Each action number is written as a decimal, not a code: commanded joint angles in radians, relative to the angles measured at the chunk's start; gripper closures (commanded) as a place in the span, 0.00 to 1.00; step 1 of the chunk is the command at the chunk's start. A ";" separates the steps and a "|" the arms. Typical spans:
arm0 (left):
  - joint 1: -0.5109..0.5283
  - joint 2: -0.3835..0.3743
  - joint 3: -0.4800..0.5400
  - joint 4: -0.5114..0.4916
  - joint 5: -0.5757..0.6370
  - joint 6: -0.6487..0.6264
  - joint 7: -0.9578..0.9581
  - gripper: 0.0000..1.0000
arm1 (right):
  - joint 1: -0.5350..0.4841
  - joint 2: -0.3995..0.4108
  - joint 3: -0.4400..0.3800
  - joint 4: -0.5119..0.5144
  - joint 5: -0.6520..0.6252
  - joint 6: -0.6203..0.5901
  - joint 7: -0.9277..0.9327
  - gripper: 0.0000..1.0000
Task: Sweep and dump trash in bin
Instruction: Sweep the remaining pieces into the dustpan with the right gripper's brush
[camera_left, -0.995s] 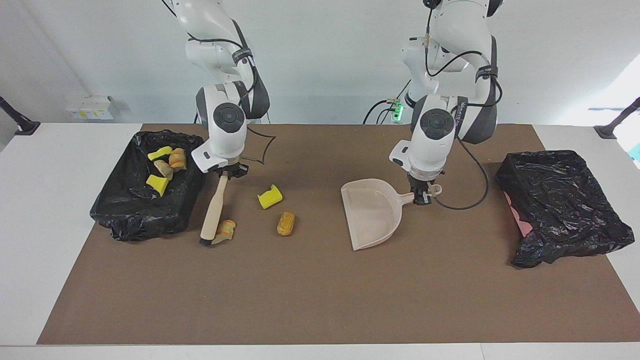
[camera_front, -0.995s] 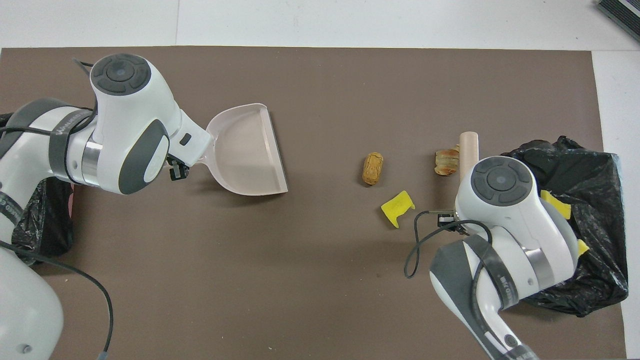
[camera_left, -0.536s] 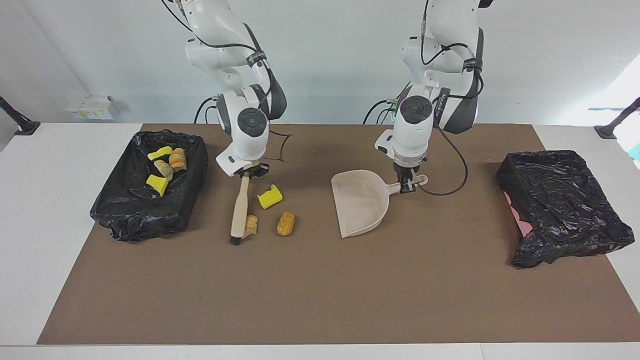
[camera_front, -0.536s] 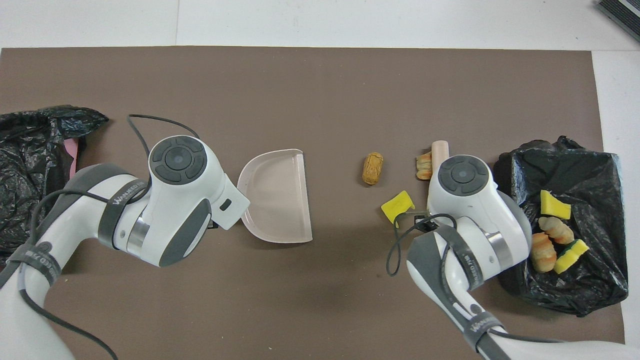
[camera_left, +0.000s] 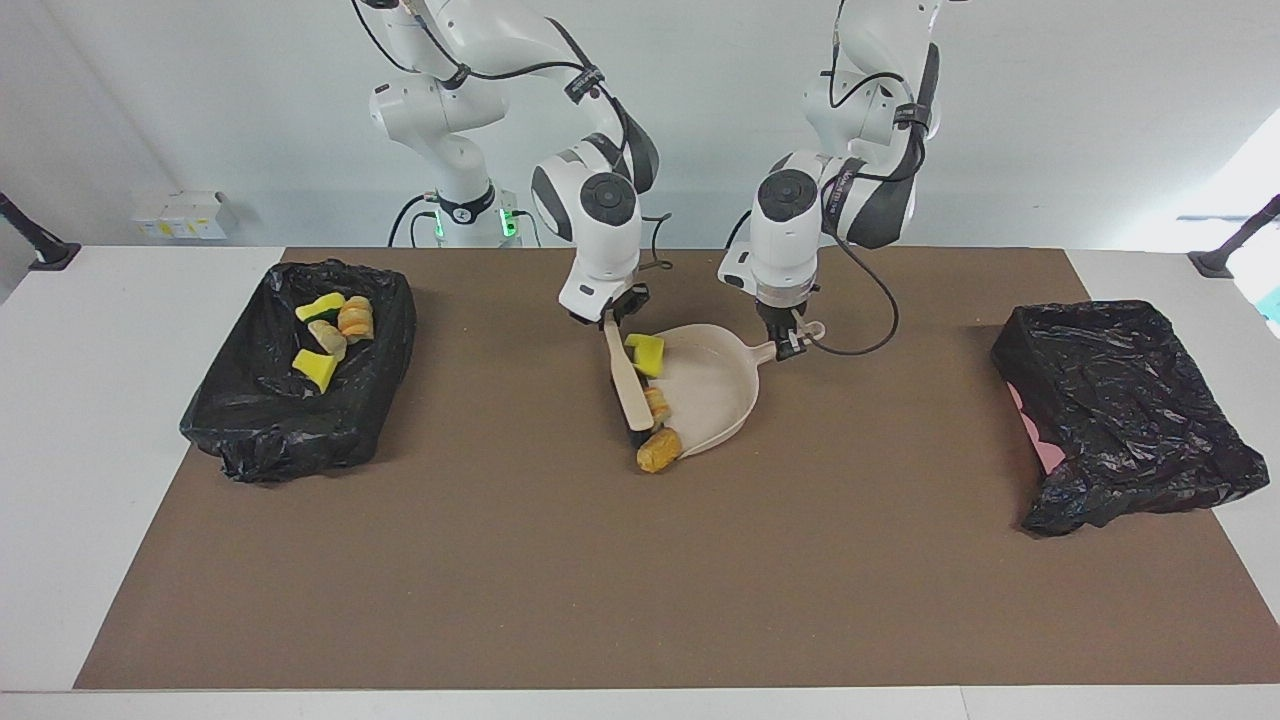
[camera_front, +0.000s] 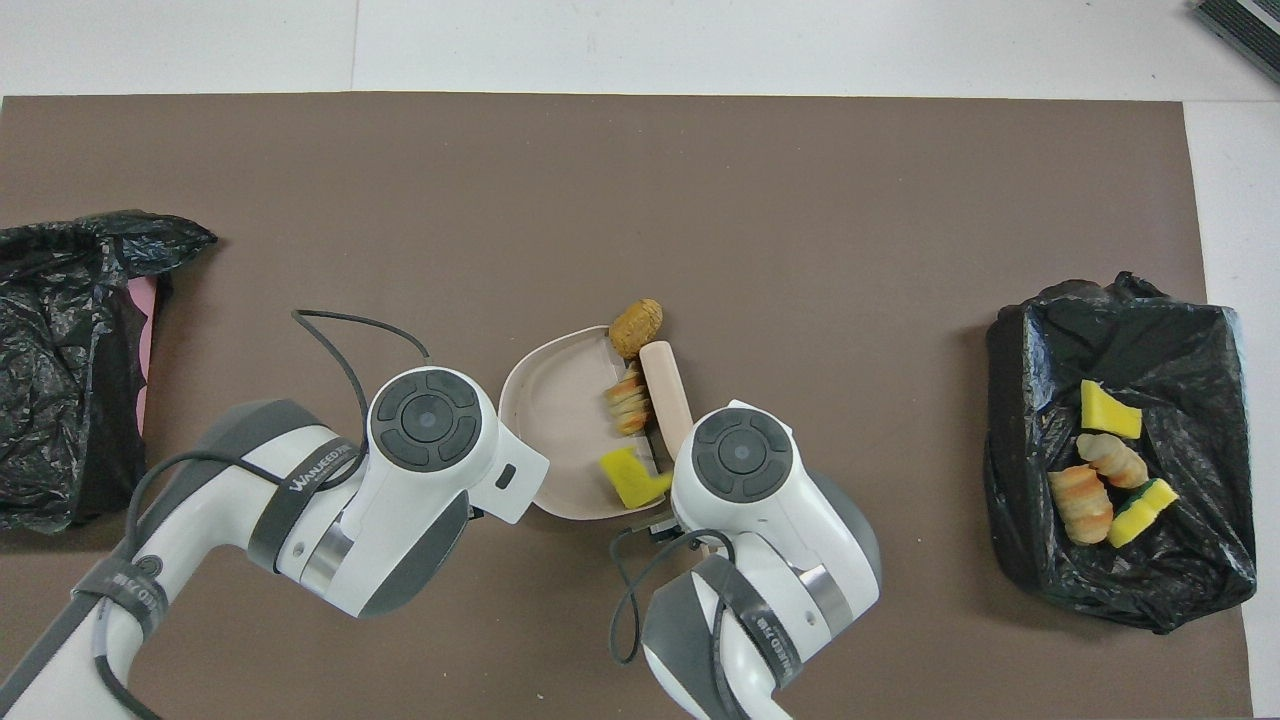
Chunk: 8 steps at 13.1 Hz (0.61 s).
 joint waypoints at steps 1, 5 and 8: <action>-0.016 -0.032 0.011 -0.049 0.022 0.060 -0.013 1.00 | 0.032 0.007 -0.003 0.104 0.035 -0.065 -0.018 1.00; -0.003 -0.012 0.011 -0.062 0.022 0.139 -0.008 1.00 | -0.027 -0.109 -0.013 0.158 0.012 -0.269 -0.054 1.00; 0.001 -0.007 0.012 -0.050 0.021 0.123 -0.037 1.00 | -0.130 -0.061 -0.016 0.168 -0.054 -0.195 -0.234 1.00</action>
